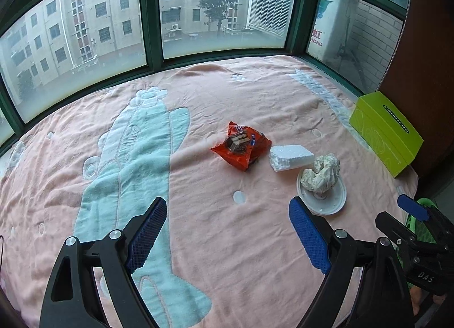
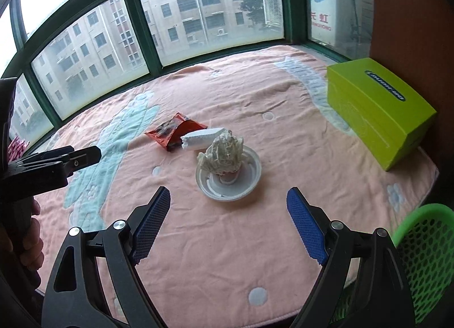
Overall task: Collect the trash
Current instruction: 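Grasp the crumpled tissue on the white plate with the right tool, then grasp the white foam block with the left tool while the right tool holds the tissue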
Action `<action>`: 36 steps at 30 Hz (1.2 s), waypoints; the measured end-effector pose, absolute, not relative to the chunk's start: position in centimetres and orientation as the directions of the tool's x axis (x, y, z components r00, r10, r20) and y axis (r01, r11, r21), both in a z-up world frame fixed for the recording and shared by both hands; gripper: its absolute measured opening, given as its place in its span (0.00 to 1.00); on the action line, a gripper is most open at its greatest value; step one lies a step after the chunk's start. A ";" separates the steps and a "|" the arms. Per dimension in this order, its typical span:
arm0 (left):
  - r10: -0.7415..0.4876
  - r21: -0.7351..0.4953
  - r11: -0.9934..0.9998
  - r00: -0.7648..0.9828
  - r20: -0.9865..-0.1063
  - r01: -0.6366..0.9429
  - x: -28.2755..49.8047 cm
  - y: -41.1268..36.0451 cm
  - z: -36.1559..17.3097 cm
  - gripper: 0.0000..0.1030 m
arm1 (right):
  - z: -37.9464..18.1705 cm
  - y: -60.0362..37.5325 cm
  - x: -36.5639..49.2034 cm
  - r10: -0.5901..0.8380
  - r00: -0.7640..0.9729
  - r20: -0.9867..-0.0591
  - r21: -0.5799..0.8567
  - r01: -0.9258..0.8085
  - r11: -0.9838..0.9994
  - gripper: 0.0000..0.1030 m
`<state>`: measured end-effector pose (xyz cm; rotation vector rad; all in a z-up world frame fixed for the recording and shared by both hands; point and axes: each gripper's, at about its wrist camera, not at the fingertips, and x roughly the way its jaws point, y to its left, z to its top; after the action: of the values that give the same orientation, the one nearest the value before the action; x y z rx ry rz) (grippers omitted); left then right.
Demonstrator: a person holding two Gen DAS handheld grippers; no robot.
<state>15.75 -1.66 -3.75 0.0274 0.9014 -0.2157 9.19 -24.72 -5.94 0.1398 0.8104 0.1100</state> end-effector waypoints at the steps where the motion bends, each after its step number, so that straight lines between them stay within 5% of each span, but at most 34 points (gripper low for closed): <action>1: -0.172 -0.068 0.979 0.598 -0.783 0.192 15.9 -1.4 -3.9 0.82 | -6.3 -24.5 9.8 0.156 0.678 -0.719 0.166 -0.051 0.985 0.80; 21: -0.162 -0.090 0.984 0.565 -0.809 0.154 19.5 -0.5 -5.3 0.82 | -11.9 -23.1 18.6 0.130 0.572 -0.810 0.108 -0.073 0.991 0.67; 26: -0.182 -0.108 0.980 0.554 -0.812 0.164 20.3 -1.4 -5.4 0.82 | -12.1 -23.0 18.9 0.140 0.570 -0.809 0.119 -0.075 0.990 0.55; 36: -0.241 -0.155 0.966 0.510 -0.826 0.205 22.3 -5.5 -5.9 0.82 | -10.1 -25.1 16.5 0.150 0.614 -0.775 0.158 -0.041 0.987 0.53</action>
<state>22.29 -5.51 -5.94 -0.0392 1.0000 -0.2685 16.53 -25.09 -10.07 0.1285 0.9032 0.1104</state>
